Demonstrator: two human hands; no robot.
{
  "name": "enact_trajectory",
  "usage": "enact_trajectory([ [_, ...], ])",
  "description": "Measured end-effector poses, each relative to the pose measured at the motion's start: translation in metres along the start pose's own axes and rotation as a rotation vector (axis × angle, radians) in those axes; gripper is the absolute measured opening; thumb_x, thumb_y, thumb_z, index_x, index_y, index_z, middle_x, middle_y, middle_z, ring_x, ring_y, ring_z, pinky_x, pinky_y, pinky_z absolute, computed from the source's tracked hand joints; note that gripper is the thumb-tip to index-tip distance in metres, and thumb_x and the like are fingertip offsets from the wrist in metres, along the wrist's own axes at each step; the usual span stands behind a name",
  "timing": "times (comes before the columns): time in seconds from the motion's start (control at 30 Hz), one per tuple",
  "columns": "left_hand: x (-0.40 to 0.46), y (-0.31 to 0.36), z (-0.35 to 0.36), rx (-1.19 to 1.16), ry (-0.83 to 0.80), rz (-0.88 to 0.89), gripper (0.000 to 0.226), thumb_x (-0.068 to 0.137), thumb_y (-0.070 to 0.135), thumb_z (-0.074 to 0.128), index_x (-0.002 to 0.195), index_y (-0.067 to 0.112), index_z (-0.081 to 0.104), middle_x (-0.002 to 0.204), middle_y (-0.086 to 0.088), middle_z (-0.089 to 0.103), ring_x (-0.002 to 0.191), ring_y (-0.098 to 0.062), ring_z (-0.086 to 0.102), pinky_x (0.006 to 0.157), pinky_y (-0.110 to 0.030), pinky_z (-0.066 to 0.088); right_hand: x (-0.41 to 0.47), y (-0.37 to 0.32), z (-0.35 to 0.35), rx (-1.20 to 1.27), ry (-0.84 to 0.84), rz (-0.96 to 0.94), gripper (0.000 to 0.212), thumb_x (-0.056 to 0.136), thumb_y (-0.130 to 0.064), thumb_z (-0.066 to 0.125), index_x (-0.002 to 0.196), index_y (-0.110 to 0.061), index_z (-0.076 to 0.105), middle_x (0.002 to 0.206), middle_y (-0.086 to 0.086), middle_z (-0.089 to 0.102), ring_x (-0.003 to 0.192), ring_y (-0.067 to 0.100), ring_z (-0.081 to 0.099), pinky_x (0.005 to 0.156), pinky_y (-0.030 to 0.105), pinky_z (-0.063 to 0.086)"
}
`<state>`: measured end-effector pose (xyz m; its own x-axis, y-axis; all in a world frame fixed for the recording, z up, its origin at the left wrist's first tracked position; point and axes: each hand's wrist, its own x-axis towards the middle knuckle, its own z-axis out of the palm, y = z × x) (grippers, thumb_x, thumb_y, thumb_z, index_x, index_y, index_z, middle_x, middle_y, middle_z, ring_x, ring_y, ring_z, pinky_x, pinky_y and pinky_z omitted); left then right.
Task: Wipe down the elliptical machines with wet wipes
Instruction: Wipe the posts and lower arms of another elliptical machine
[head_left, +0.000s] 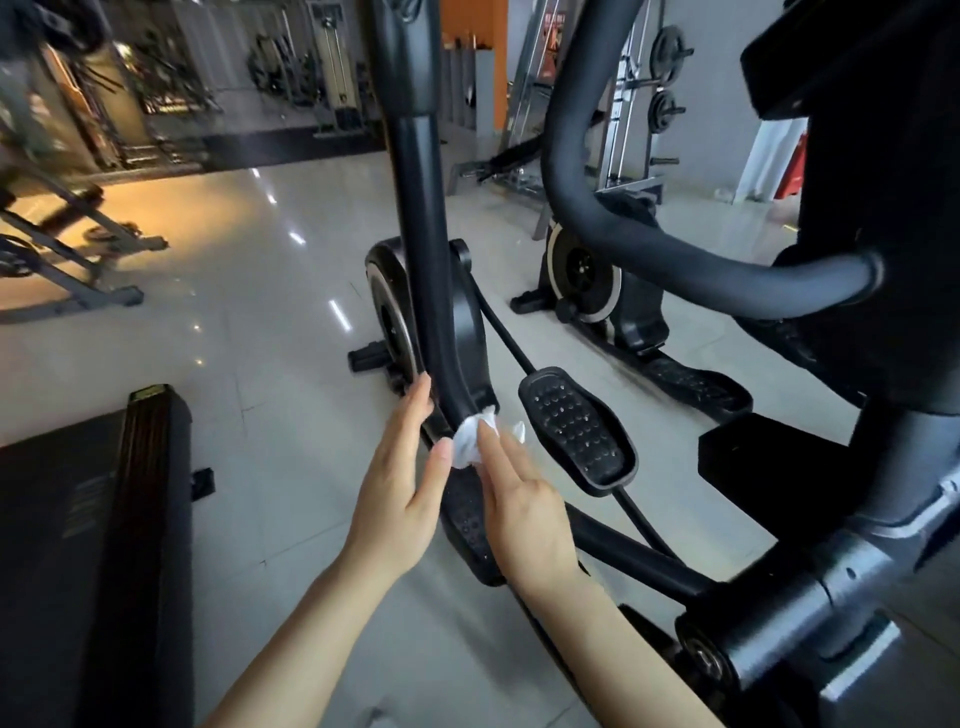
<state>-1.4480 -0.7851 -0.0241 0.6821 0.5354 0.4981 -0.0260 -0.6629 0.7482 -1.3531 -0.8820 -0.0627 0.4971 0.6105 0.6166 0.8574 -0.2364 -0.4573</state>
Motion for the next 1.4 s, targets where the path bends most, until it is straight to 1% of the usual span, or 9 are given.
enact_trajectory([
  [0.2, 0.024, 0.016, -0.040, 0.052, 0.166, 0.016, 0.044, 0.096, 0.061, 0.031, 0.139, 0.054, 0.024, 0.151, 0.028, 0.031, 0.142, -0.006, 0.034, 0.118, -0.042, 0.030, 0.078, -0.058, -0.002, 0.293, 0.196, -0.095, 0.063, 0.098, 0.002, 0.044, 0.150, -0.015, 0.013, 0.162, 0.018, 0.013, 0.150, 0.017, 0.004, 0.111, 0.007, 0.017],
  [0.37, 0.054, 0.050, -0.067, -0.169, 0.033, 0.076, 0.060, 0.091, 0.070, 0.038, 0.142, 0.047, 0.019, 0.156, 0.025, 0.022, 0.146, -0.001, 0.024, 0.120, -0.026, 0.022, 0.144, -0.078, -0.036, 0.232, 0.346, -0.273, 0.063, 0.091, 0.013, 0.044, 0.145, -0.013, 0.022, 0.162, 0.018, 0.013, 0.149, 0.028, 0.017, 0.103, 0.030, 0.041],
  [0.47, 0.065, 0.062, -0.065, -0.319, -0.023, 0.047, 0.077, 0.082, 0.083, 0.038, 0.143, 0.043, 0.014, 0.158, 0.013, 0.023, 0.145, 0.000, 0.024, 0.115, -0.014, 0.024, 0.143, -0.076, -0.040, 0.169, 0.310, -0.284, 0.056, 0.091, 0.013, 0.048, 0.137, -0.015, 0.032, 0.163, 0.011, 0.012, 0.149, 0.021, 0.020, 0.090, 0.018, 0.041],
  [0.6, 0.078, 0.048, -0.054, -0.320, -0.090, 0.011, 0.089, 0.069, 0.095, 0.037, 0.138, 0.041, 0.020, 0.152, 0.012, 0.024, 0.147, -0.014, 0.022, 0.122, -0.052, 0.014, 0.089, -0.047, -0.015, 0.094, 0.183, -0.264, 0.051, 0.090, 0.014, 0.049, 0.133, -0.013, 0.044, 0.163, 0.001, 0.005, 0.137, 0.030, 0.042, 0.082, 0.030, 0.051],
  [0.77, 0.074, 0.052, -0.045, -0.453, -0.049, -0.062, 0.098, 0.058, 0.100, 0.040, 0.138, 0.045, 0.026, 0.152, 0.022, 0.027, 0.144, 0.001, 0.025, 0.124, -0.042, 0.014, 0.095, -0.042, -0.022, 0.083, 0.162, -0.309, 0.037, 0.098, -0.001, 0.036, 0.134, -0.005, 0.046, 0.161, 0.002, 0.013, 0.139, 0.031, 0.039, 0.089, 0.035, 0.051],
  [0.9, 0.082, 0.059, -0.051, -0.479, -0.043, 0.004, 0.113, 0.062, 0.097, 0.044, 0.149, 0.029, 0.017, 0.156, 0.006, 0.031, 0.142, -0.006, 0.036, 0.122, -0.039, 0.023, 0.153, -0.055, -0.050, 0.006, 0.278, -0.558, 0.041, 0.093, 0.011, 0.042, 0.134, 0.005, 0.045, 0.156, 0.017, 0.027, 0.146, 0.028, 0.020, 0.118, 0.025, 0.023],
  [1.1, 0.082, 0.075, -0.059, -0.583, -0.016, -0.037, 0.152, 0.033, 0.102, 0.053, 0.144, 0.018, -0.007, 0.148, -0.005, 0.023, 0.133, -0.018, 0.030, 0.101, -0.012, 0.041, 0.173, -0.039, -0.090, -0.466, 0.196, -0.992, 0.045, 0.100, 0.002, 0.022, 0.126, 0.006, 0.058, 0.142, 0.023, 0.049, 0.136, 0.036, 0.043, 0.115, 0.045, 0.034],
  [1.2, 0.076, 0.067, -0.065, -0.483, 0.150, -0.091, 0.116, 0.032, 0.108, 0.040, 0.132, 0.053, 0.020, 0.134, 0.044, 0.032, 0.130, 0.009, 0.035, 0.121, -0.035, 0.022, 0.168, -0.031, -0.101, -0.662, 0.031, -1.145, 0.050, 0.102, -0.003, 0.019, 0.123, 0.000, 0.064, 0.136, 0.020, 0.056, 0.132, 0.032, 0.049, 0.116, 0.043, 0.031],
  [1.4, 0.072, 0.103, -0.069, -0.315, 0.289, 0.109, 0.060, 0.088, 0.067, 0.028, 0.144, 0.047, 0.021, 0.156, 0.028, 0.023, 0.142, 0.011, 0.020, 0.116, -0.013, 0.018, 0.233, -0.087, -0.156, -0.965, 0.163, -1.310, 0.037, 0.094, -0.011, 0.041, 0.116, 0.001, 0.068, 0.123, 0.019, 0.065, 0.129, 0.033, 0.052, 0.113, 0.043, 0.037],
])
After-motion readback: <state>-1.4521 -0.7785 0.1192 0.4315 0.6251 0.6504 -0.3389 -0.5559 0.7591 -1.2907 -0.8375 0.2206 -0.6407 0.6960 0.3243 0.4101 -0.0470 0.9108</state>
